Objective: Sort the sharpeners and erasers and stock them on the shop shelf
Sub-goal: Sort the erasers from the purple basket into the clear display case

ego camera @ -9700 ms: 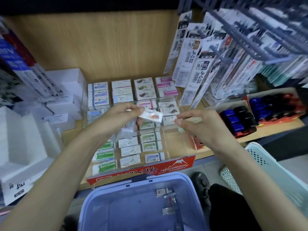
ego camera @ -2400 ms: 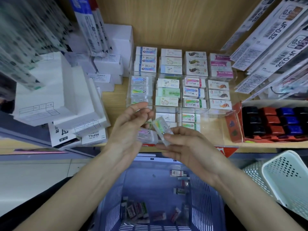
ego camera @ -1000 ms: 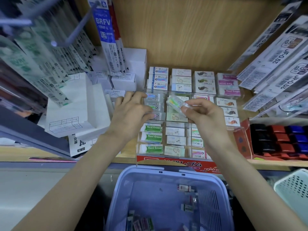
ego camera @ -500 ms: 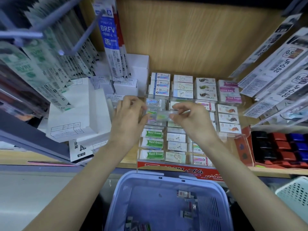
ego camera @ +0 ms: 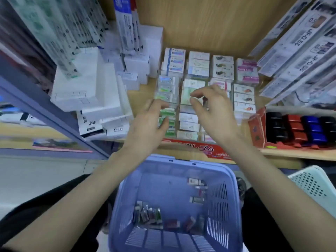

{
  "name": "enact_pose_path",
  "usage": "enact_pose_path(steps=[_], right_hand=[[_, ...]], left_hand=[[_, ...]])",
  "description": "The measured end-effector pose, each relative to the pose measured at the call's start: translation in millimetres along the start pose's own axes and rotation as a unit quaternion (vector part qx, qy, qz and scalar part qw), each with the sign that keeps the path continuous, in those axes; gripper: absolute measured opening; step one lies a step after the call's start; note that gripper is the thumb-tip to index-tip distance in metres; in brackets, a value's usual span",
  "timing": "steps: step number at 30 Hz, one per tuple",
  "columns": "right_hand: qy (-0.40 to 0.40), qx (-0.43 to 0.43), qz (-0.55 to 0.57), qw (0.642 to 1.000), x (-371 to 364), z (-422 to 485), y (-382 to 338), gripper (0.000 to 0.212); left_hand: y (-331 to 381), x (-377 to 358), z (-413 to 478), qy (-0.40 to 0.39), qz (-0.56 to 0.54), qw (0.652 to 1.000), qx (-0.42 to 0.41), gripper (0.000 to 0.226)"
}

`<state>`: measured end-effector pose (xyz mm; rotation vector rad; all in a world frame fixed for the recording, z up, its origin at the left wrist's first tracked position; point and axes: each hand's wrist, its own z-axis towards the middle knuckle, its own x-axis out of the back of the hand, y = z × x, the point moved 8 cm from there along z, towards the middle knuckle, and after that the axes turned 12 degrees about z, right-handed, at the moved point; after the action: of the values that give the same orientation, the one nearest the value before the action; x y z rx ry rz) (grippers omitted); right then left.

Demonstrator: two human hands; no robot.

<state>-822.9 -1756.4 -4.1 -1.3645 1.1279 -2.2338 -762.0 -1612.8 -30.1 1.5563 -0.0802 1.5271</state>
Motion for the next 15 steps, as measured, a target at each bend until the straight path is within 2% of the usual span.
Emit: enact_pose_path(steps=[3, 5, 8, 11, 13, 15], right_hand=[[-0.106, 0.024, 0.027, 0.994, 0, -59, 4, 0.014], [-0.220, 0.021, -0.001, 0.975, -21, -100, 30, 0.014], [-0.356, -0.070, -0.048, 0.931, -66, -160, 103, 0.017], [-0.395, -0.185, -0.053, 0.898, -108, -207, 180, 0.025], [-0.382, -0.243, -0.058, 0.890, -130, -233, 225, 0.039], [-0.367, -0.290, -0.054, 0.882, -149, -256, 268, 0.052]], left_hand=[[11, -16, -50, -0.038, -0.019, 0.995, -0.088, 0.023], [3, -55, -86, -0.160, 0.017, 0.979, -0.126, 0.023], [-46, -135, -134, -0.375, 0.079, 0.917, -0.109, 0.024], [-98, -188, -162, -0.428, 0.041, 0.903, -0.014, 0.031], [-122, -213, -178, -0.438, 0.014, 0.898, 0.047, 0.039], [-139, -241, -192, -0.458, 0.019, 0.886, 0.069, 0.047]])
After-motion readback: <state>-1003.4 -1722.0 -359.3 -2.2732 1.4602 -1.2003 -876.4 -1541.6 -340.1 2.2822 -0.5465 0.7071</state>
